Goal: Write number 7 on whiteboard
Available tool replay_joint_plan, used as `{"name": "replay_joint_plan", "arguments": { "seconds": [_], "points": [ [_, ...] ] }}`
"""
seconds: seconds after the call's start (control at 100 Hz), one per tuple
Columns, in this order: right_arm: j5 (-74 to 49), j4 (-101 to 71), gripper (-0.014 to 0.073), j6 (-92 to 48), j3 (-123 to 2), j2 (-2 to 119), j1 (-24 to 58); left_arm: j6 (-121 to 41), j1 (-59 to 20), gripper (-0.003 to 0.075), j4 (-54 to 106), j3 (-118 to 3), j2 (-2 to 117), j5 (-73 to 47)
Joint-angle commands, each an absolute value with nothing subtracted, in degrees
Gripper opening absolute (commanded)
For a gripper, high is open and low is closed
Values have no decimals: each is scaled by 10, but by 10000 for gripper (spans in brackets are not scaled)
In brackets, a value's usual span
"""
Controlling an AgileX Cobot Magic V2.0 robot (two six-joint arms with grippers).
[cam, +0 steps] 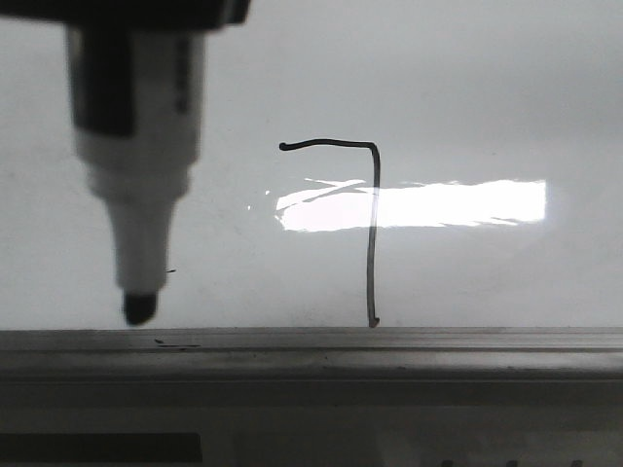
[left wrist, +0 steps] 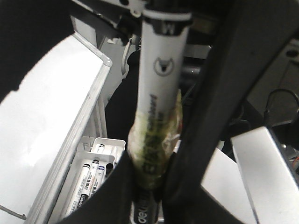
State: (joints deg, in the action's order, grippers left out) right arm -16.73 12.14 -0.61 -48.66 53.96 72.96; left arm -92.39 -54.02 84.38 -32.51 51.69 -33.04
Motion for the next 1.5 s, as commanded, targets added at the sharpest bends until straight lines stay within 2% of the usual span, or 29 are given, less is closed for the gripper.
{"name": "replay_joint_plan", "arguments": {
  "seconds": [0.0,0.14,0.34,0.44,0.57,0.7,1.04,1.22,1.49],
  "points": [
    [-82,115,531,-6,-506,512,733,-915,-541,-20,877,-346,515,-307],
    [-95,115,519,-6,-506,492,733,-915,-541,-20,877,-346,515,-307],
    [-115,115,362,-6,-506,469,733,-915,-541,-20,880,-346,515,-305],
    [-117,115,210,-6,-506,456,733,-909,-541,-20,881,-346,515,-290],
    [-137,120,-75,-6,-506,437,733,-848,-541,-20,881,-346,515,-221],
    [-174,121,-61,-6,-506,422,733,-754,-541,-20,868,-346,516,-144],
    [-187,141,-61,-6,-506,403,733,-587,-541,-21,821,-317,547,-79],
    [-187,141,-60,-6,-506,401,717,-580,-541,-21,836,-317,599,-29],
    [-187,141,-60,-5,-506,395,702,-580,-541,-21,891,-318,615,114]
  ]
}}
